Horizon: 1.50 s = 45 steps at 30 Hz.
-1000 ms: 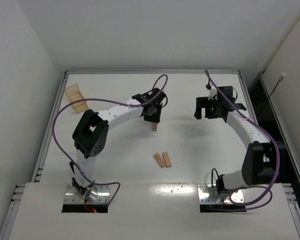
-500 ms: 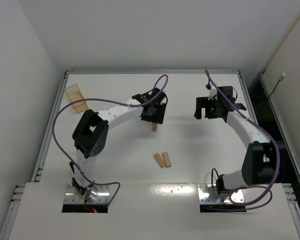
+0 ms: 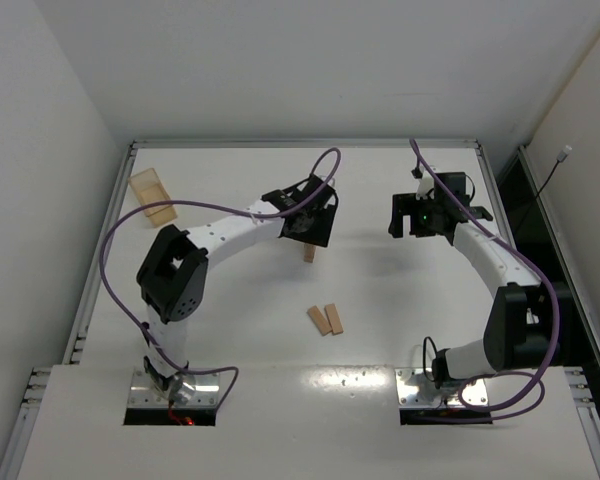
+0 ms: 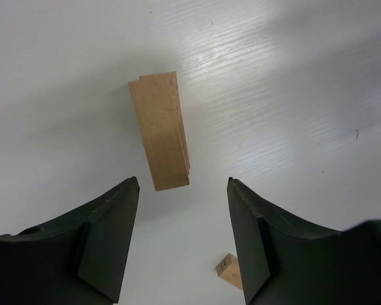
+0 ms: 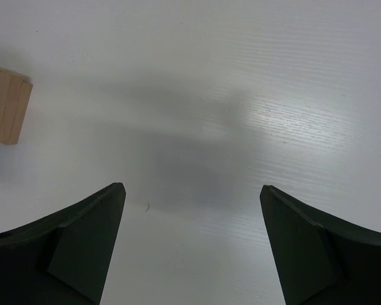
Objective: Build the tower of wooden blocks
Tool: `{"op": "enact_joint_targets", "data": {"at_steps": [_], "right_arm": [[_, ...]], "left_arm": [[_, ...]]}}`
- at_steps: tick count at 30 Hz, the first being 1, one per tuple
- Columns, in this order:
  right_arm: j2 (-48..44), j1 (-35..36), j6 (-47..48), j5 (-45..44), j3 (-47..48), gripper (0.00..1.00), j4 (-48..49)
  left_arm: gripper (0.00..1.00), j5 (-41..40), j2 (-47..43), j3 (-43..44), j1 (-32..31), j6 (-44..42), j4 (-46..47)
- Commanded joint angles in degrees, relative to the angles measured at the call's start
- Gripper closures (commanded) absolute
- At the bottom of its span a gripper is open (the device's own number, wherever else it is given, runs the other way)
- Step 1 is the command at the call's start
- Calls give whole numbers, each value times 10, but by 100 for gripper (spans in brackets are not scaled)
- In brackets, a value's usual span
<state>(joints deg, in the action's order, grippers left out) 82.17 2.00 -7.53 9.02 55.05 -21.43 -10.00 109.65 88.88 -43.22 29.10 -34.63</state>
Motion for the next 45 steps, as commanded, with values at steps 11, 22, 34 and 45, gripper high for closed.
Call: {"op": "enact_joint_targets", "data": {"at_steps": [11, 22, 34, 45], "right_arm": [[-4, -2, -4, 1, 1, 15, 20], [2, -2, -4, 7, 6, 15, 20], [7, -2, -4, 7, 6, 15, 20], [12, -2, -4, 7, 6, 15, 20]], "left_arm": [[45, -30, 54, 80, -5, -21, -18], [45, -48, 93, 109, 1, -26, -29], [53, -30, 128, 126, 18, -32, -34], [67, -22, 150, 132, 29, -37, -34]]}}
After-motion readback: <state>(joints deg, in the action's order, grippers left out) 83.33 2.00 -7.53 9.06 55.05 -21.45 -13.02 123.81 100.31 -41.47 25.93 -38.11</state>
